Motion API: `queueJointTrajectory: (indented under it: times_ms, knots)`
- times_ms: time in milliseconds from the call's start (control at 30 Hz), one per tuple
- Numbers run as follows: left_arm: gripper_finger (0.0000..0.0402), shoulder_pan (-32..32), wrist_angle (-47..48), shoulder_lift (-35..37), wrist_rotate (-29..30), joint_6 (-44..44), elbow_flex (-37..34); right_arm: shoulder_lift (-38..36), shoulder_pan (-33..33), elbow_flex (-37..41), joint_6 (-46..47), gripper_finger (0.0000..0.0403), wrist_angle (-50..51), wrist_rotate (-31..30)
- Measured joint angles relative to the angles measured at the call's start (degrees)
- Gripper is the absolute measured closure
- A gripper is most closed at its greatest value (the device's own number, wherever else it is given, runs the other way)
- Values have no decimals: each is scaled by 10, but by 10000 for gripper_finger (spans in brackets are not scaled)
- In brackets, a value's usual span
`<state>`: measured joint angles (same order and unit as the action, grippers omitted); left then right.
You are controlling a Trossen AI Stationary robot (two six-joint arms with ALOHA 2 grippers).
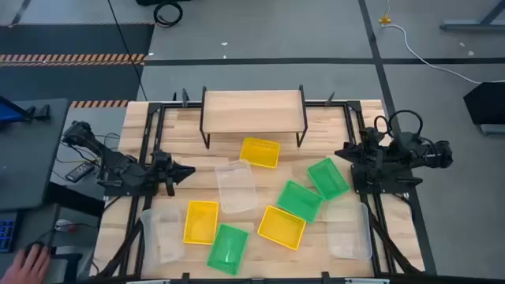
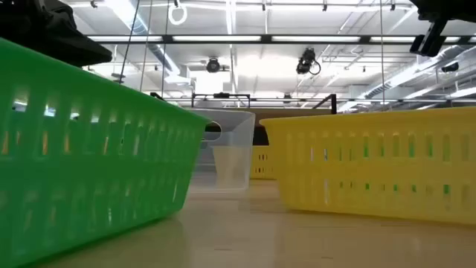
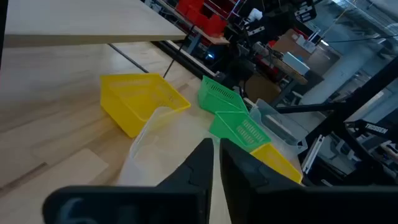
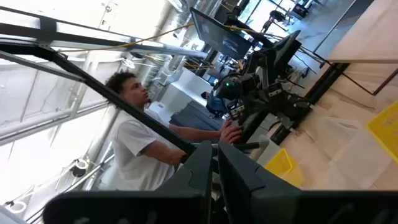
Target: Stack baskets on shelf by color
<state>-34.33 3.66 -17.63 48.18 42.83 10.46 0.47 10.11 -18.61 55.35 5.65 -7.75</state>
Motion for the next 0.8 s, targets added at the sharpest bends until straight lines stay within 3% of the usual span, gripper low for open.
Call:
queueJointTrajectory:
  times_ms: [800]
  knots:
    - [368,0,0,0,0,0,0,0,0,0,0,371,0,0]
